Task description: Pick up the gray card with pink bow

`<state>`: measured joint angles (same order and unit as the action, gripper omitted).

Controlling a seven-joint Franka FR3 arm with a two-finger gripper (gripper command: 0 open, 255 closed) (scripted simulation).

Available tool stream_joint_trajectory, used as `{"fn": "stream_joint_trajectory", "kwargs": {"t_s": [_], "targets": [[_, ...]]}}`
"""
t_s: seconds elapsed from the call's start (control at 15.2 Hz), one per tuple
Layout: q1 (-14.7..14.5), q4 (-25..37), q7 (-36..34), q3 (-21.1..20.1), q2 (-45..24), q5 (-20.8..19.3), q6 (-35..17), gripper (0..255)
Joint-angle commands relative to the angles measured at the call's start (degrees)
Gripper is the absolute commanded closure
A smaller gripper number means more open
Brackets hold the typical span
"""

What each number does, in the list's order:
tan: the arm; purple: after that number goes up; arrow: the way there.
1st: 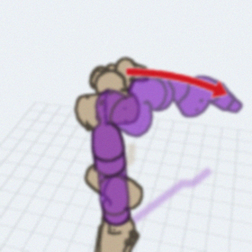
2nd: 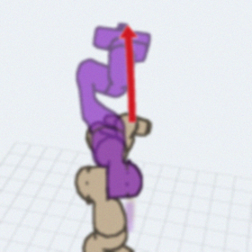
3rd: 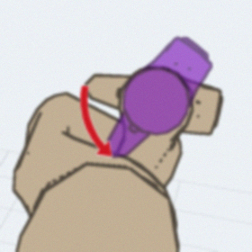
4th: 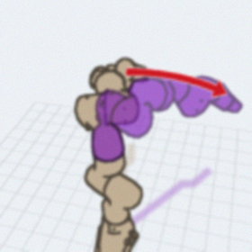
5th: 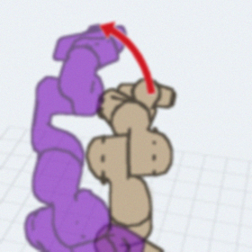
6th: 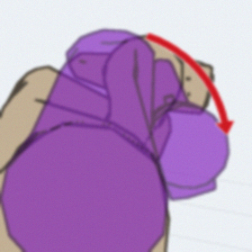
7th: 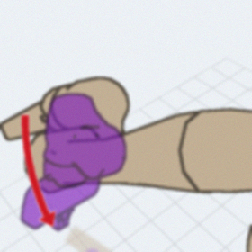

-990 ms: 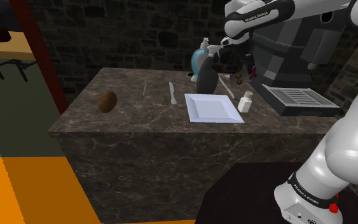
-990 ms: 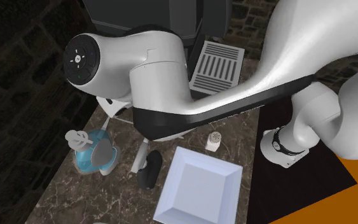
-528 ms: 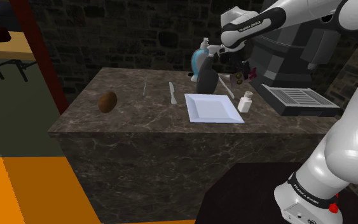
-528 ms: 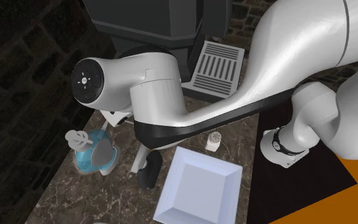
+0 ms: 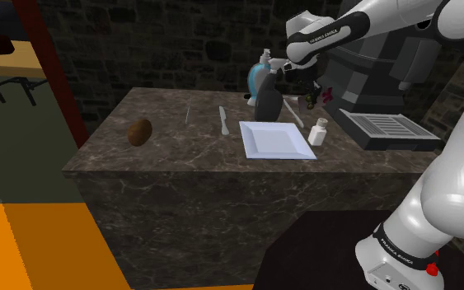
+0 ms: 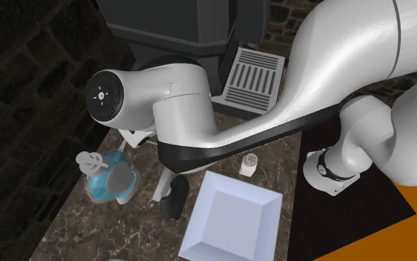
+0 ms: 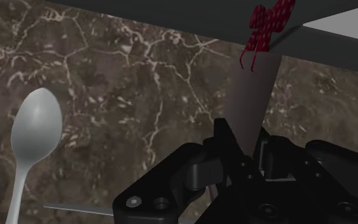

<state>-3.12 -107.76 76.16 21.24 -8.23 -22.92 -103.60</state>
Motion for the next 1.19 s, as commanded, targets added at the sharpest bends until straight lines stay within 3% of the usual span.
{"fn": "stream_joint_trajectory", "kwargs": {"t_s": [0.0,0.2,1.12], "targets": [[0.0,0.0,0.0,0.0,0.0,0.0,0.0,255],[0.0,0.0,0.0,0.0,-0.1,0.0,-0.1,255],[-0.5,8.0,3.2,-0.1,2.1,0.0,9.4,255]]}}
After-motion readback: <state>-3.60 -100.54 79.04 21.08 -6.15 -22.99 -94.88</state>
